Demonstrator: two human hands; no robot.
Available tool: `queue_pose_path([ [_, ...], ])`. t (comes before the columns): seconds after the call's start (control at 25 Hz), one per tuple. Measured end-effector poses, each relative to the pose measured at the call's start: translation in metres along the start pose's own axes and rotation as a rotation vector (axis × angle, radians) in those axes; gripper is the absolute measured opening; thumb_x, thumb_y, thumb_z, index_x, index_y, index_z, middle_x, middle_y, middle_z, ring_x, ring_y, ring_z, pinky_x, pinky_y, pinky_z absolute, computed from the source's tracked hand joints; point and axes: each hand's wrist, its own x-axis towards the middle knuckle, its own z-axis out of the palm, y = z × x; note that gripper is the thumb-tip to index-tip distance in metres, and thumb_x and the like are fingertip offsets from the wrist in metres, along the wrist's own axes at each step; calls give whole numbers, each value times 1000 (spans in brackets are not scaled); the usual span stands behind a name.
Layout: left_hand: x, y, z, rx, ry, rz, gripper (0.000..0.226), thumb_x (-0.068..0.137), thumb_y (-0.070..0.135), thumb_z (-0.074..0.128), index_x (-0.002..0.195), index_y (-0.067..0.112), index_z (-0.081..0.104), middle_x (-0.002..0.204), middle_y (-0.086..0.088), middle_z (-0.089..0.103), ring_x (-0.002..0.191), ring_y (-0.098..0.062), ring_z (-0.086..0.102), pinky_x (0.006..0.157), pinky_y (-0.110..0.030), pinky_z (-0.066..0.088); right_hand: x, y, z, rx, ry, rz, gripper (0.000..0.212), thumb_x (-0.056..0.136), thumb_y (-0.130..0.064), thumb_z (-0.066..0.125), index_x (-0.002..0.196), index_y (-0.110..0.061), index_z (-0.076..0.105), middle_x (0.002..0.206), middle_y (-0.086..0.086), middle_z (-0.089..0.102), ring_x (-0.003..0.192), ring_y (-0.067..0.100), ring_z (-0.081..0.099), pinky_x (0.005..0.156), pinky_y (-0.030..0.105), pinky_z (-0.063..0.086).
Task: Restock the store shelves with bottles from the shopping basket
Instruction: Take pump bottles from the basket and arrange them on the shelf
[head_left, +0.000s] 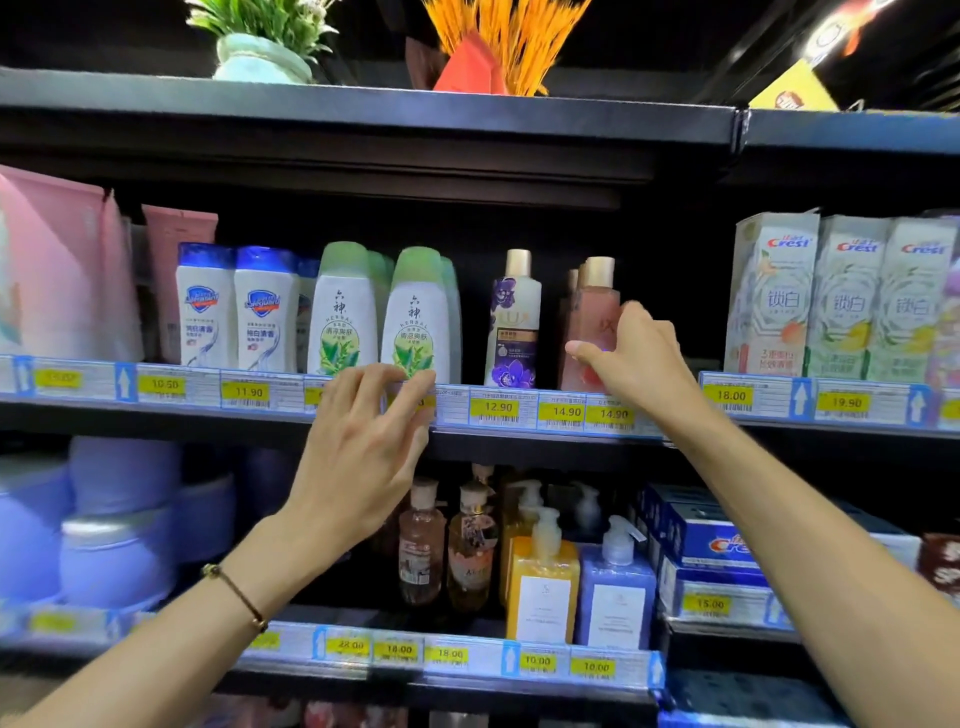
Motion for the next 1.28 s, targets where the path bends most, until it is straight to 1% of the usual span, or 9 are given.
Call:
queue_pose_path([
  [0.24, -4, 4, 11, -12, 37, -35, 39, 97, 22, 52, 133, 10, 60, 120, -15, 55, 111, -38, 49, 96, -50, 43, 2, -1, -2, -107, -3, -32, 47, 87, -44, 76, 96, -12, 42, 104, 10, 47, 93, 26, 46, 75, 36, 36],
  [0.44, -5, 5, 11, 3, 34, -38, 39, 98, 22, 50, 134, 10, 58, 121, -15, 54, 113, -38, 49, 97, -51, 44, 8, -3, 6, -111, -23, 4, 43, 87, -41, 76, 95, -11, 46, 110, 15, 55, 91, 26, 48, 73, 35, 37],
  [0.6, -4, 4, 7, 6, 10, -34, 42, 99, 25, 46, 136, 10, 57, 121, -14, 55, 114, -36, 48, 99, -48, 43, -1, -7, 1, -187, 27, -30, 51, 91, -42, 70, 116, -2, 51, 122, 19, 54, 105, 32, 53, 81, 38, 42],
  [0.68, -2, 4, 3, -17, -24, -19, 44, 99, 28, 46, 138, 11, 56, 122, -12, 56, 114, -34, 49, 100, -47, 44, -12, -11, -4, -268, 135, -99, 57, 94, -42, 66, 126, 1, 47, 126, 20, 52, 114, 37, 52, 83, 41, 43],
  [0.76, -3, 2, -5, -4, -35, -28, 45, 99, 30, 49, 139, 11, 56, 124, -12, 56, 116, -33, 49, 103, -47, 43, -27, -22, -5, -349, 223, -186, 53, 95, -41, 62, 127, -1, 45, 127, 18, 49, 114, 37, 49, 73, 40, 39],
  [0.84, -7, -5, -19, 83, 21, -120, 43, 96, 28, 53, 135, 8, 57, 126, -14, 56, 118, -36, 50, 106, -50, 41, -42, -36, 4, -364, 269, -353, 42, 96, -37, 57, 123, -6, 50, 124, 16, 49, 110, 35, 48, 65, 38, 38],
  [0.96, -22, -35, -52, 319, 48, -296, 41, 91, 27, 55, 126, 7, 61, 124, -16, 58, 115, -41, 50, 103, -52, 40, -66, -67, 38, -216, 161, -662, 36, 94, -34, 52, 117, -7, 57, 117, 15, 54, 105, 35, 50, 70, 44, 49],
  [1.12, -79, -91, -116, 607, -209, -467, 43, 86, 38, 46, 114, 10, 61, 117, -16, 59, 106, -39, 52, 94, -49, 41, -112, -133, 104, 28, 18, -899, 49, 88, -42, 49, 120, -7, 62, 119, 14, 60, 110, 38, 53, 87, 49, 49],
  [1.28, -152, -138, -199, 789, -485, -705, 44, 83, 44, 43, 112, 16, 60, 115, -15, 58, 104, -37, 53, 91, -47, 43, -178, -221, 163, 195, -158, -1067, 56, 83, -47, 45, 120, -9, 62, 116, 14, 61, 106, 37, 55, 80, 46, 51],
])
